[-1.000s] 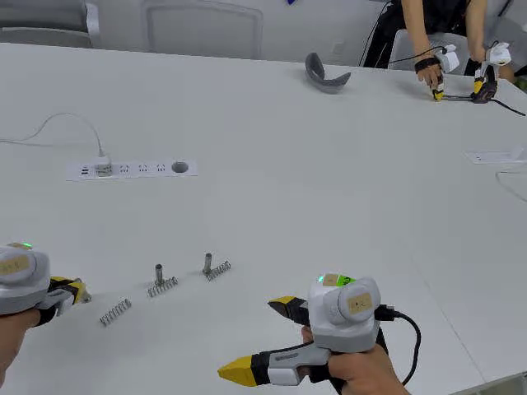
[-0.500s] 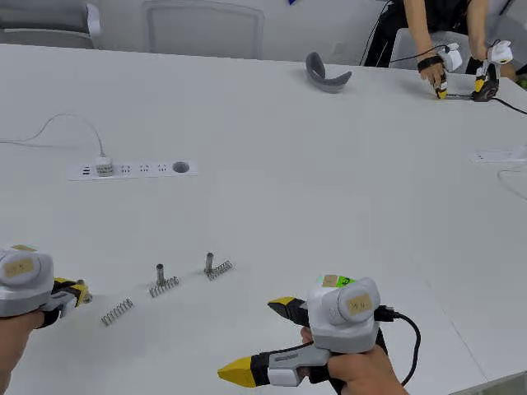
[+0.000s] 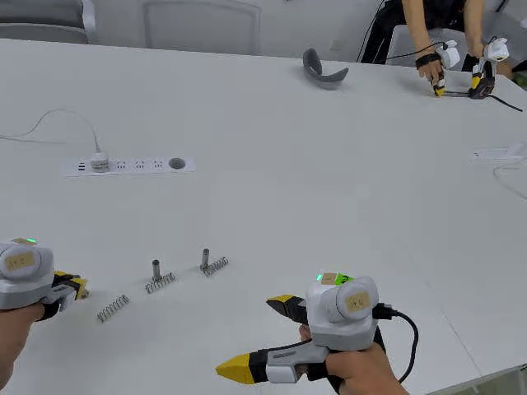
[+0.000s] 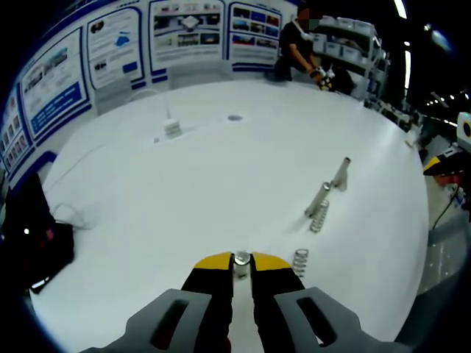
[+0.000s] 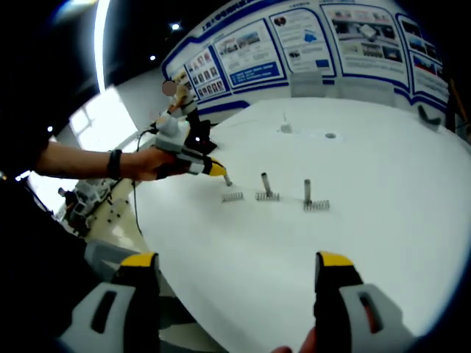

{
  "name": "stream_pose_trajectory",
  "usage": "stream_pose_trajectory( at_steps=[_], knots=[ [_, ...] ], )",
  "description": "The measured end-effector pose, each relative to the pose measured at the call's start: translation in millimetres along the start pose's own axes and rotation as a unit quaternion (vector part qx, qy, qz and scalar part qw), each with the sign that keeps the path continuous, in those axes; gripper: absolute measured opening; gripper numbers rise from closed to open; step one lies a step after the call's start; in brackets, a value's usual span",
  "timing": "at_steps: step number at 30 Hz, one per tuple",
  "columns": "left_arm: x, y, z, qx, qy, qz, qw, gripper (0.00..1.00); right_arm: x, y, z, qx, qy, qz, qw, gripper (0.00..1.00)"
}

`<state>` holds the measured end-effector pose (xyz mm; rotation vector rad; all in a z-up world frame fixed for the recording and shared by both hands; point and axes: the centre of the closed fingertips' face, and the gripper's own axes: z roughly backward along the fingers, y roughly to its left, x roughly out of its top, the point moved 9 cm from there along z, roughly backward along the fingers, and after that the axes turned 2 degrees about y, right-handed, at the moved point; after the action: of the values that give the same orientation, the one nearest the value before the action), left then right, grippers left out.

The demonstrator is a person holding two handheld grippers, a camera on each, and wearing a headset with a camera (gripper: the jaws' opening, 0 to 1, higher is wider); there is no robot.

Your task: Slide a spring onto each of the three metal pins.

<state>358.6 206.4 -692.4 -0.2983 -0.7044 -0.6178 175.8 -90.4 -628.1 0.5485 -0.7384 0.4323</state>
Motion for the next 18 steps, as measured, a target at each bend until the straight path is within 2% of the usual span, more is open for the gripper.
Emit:
stream_pose_trajectory(
  at_steps=[9,18],
  knots=[
    [3.4,-1.1,-1.6,0.0,-0.004,0.002,1.0,0.08,-1.1,0.0,-0.1,-0.001,0.002,0.002,1.0,0.88],
    [10.0,-6.9,-8.1,-0.006,-0.007,-0.003,1.0,0.08,-5.3,-0.1,0.8,-0.002,0.002,-0.003,1.0,0.89]
  ],
)
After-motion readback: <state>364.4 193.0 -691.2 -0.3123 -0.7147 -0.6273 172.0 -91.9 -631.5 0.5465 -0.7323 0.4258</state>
